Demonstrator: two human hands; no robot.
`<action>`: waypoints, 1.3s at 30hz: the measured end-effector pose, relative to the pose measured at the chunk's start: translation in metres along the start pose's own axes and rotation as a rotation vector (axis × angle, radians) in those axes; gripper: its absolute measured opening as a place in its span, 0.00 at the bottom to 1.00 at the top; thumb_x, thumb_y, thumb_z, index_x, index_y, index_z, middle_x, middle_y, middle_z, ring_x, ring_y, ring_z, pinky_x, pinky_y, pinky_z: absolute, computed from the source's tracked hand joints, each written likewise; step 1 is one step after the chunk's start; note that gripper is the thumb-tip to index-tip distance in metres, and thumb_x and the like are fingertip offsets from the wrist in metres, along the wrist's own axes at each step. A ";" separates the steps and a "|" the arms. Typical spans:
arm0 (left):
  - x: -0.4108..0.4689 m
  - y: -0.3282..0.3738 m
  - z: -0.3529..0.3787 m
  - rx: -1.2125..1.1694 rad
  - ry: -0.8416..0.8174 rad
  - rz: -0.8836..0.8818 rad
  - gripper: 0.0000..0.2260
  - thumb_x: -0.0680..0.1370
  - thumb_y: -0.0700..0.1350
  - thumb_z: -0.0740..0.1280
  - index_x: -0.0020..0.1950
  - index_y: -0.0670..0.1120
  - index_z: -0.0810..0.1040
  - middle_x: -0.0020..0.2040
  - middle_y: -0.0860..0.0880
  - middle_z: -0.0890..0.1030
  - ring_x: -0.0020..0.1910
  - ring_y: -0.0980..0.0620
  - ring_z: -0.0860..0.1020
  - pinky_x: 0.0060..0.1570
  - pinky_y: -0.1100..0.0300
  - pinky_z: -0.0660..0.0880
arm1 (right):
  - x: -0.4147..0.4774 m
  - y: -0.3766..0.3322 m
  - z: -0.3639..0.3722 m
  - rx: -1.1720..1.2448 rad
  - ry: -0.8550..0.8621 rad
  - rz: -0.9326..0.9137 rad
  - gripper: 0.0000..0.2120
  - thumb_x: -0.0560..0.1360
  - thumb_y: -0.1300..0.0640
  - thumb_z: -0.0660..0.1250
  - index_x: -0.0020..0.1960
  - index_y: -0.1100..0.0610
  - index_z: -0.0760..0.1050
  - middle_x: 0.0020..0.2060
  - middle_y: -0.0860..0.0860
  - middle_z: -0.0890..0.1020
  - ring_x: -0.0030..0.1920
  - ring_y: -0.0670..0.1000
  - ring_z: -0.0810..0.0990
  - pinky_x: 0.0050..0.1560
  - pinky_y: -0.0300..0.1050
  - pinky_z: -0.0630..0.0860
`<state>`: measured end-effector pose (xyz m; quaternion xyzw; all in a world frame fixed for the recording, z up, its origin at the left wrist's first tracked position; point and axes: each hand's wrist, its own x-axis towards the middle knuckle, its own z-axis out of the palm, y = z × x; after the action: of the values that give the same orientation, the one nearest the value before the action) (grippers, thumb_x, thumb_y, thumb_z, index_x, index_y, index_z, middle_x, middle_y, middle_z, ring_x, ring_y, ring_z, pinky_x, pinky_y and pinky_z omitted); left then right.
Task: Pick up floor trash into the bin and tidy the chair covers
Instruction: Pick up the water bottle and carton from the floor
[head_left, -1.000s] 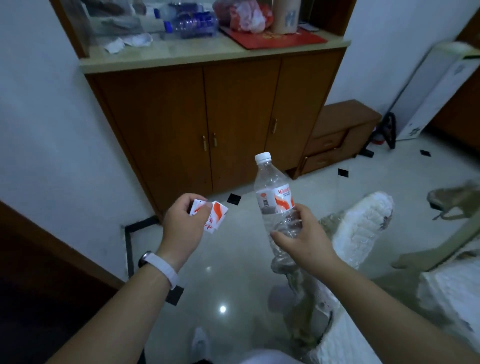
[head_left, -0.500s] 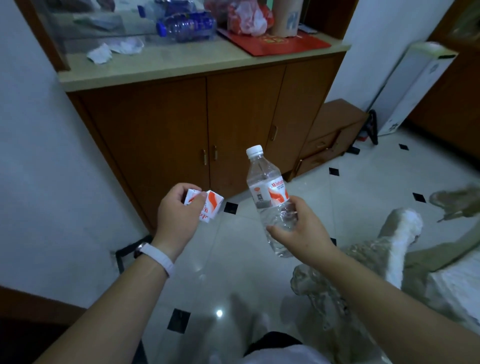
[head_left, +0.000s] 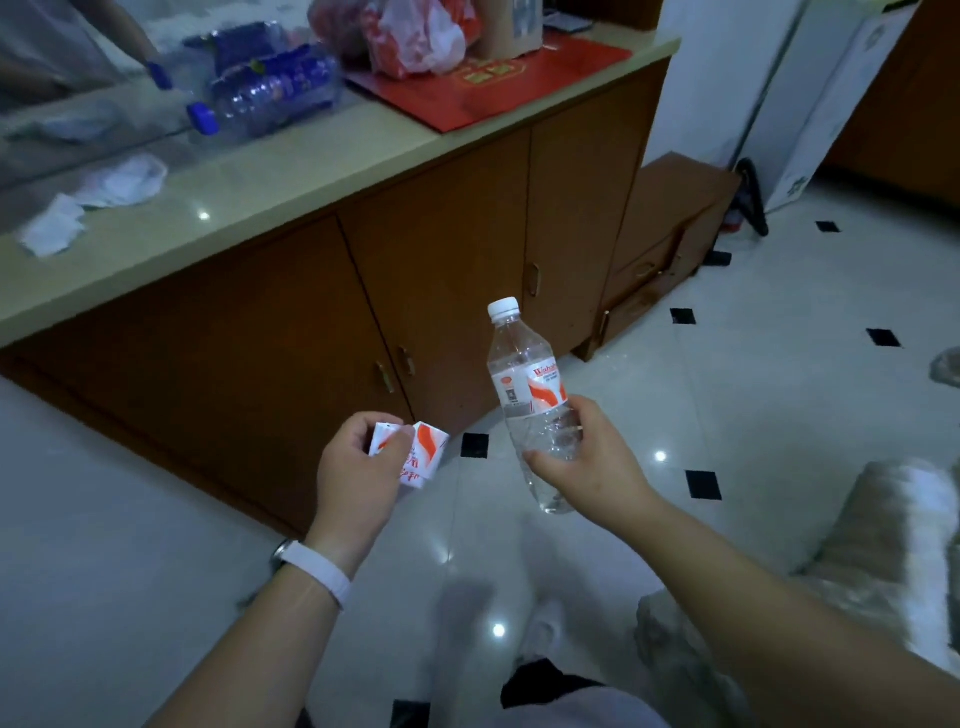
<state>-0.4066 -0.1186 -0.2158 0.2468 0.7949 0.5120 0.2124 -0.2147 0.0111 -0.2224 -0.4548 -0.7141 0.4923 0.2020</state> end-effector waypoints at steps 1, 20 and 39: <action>0.015 0.008 0.010 0.009 -0.018 0.001 0.02 0.79 0.46 0.69 0.50 0.52 0.78 0.46 0.54 0.80 0.45 0.55 0.79 0.34 0.66 0.76 | 0.016 0.000 -0.006 0.011 0.017 0.008 0.24 0.68 0.51 0.77 0.59 0.44 0.69 0.47 0.39 0.79 0.44 0.36 0.79 0.45 0.34 0.75; 0.221 0.116 0.238 0.020 -0.463 0.107 0.00 0.79 0.45 0.69 0.49 0.50 0.79 0.45 0.51 0.81 0.44 0.54 0.80 0.41 0.55 0.79 | 0.195 0.049 -0.143 0.023 0.460 0.277 0.24 0.69 0.54 0.77 0.57 0.45 0.66 0.47 0.43 0.78 0.43 0.39 0.78 0.35 0.27 0.69; 0.349 0.215 0.492 -0.040 -1.084 0.302 0.03 0.76 0.42 0.72 0.43 0.48 0.79 0.39 0.48 0.82 0.39 0.49 0.80 0.41 0.50 0.78 | 0.284 0.063 -0.237 0.040 1.019 0.593 0.25 0.66 0.48 0.77 0.57 0.44 0.68 0.49 0.45 0.80 0.48 0.45 0.80 0.50 0.44 0.77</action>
<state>-0.3539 0.5195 -0.2378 0.5817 0.5178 0.3517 0.5193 -0.1546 0.3820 -0.2209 -0.8104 -0.3600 0.2604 0.3818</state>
